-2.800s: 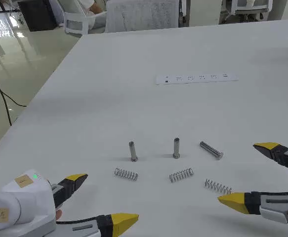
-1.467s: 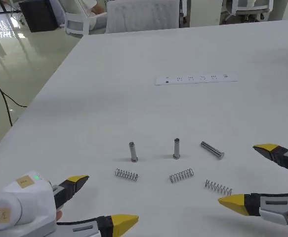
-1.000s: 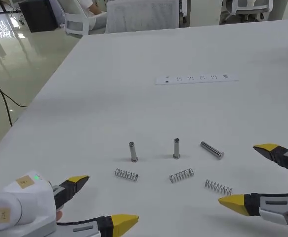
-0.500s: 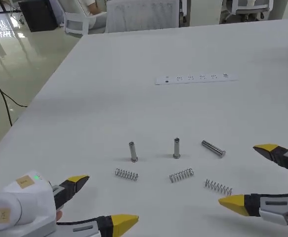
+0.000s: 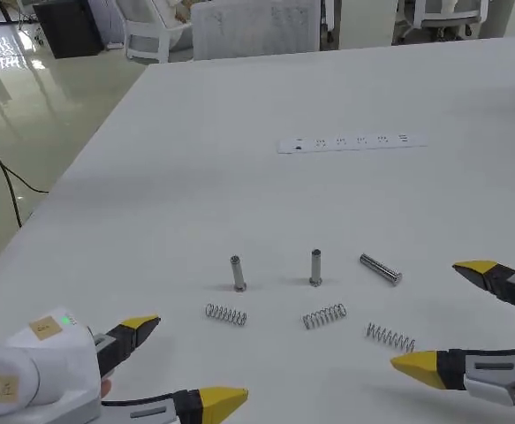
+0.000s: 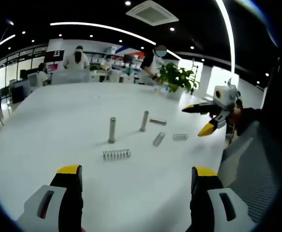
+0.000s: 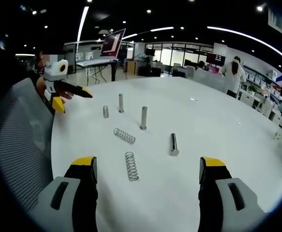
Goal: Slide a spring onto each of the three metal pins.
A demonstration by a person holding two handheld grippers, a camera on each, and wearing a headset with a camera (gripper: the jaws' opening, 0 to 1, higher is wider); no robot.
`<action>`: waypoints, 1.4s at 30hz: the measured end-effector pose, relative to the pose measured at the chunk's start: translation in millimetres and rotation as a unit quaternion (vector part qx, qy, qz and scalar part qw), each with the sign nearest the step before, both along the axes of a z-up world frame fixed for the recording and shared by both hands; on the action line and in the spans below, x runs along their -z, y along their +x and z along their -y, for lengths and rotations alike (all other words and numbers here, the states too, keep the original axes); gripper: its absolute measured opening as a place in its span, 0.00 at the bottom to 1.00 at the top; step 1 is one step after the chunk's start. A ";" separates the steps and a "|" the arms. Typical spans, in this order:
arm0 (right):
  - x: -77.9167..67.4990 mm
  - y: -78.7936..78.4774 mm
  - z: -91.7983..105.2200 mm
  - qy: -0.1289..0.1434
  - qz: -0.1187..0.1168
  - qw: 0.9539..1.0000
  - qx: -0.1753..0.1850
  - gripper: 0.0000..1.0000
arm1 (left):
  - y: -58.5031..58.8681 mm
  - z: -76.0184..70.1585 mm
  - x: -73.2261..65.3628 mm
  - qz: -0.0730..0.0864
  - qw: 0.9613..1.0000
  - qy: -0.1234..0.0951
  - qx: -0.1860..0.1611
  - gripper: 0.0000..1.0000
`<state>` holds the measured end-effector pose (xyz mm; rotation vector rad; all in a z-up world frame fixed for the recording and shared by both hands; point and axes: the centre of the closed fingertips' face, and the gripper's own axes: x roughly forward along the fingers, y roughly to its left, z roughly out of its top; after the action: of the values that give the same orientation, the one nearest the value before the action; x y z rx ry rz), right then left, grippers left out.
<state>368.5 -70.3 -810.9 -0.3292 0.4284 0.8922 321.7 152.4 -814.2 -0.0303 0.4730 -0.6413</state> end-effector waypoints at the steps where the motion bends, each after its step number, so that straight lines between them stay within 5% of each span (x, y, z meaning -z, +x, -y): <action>1: 0.1 0.2 0.3 -0.001 0.000 1.000 0.000 0.87 | 0.0 -0.1 0.1 0.000 1.000 0.000 0.000 0.90; 18: -16.2 11.1 2.2 0.003 0.015 1.000 0.010 0.85 | -0.8 0.3 0.3 0.000 1.000 0.000 0.001 0.90; 42: -20.9 30.3 -3.3 -0.021 0.019 1.000 -0.009 0.78 | -0.6 -0.5 0.2 -0.001 1.000 -0.002 -0.002 0.90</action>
<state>398.8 -67.1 -790.0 -0.3886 0.4110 0.8938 321.1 152.9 -814.3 -0.0348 0.4737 -0.6383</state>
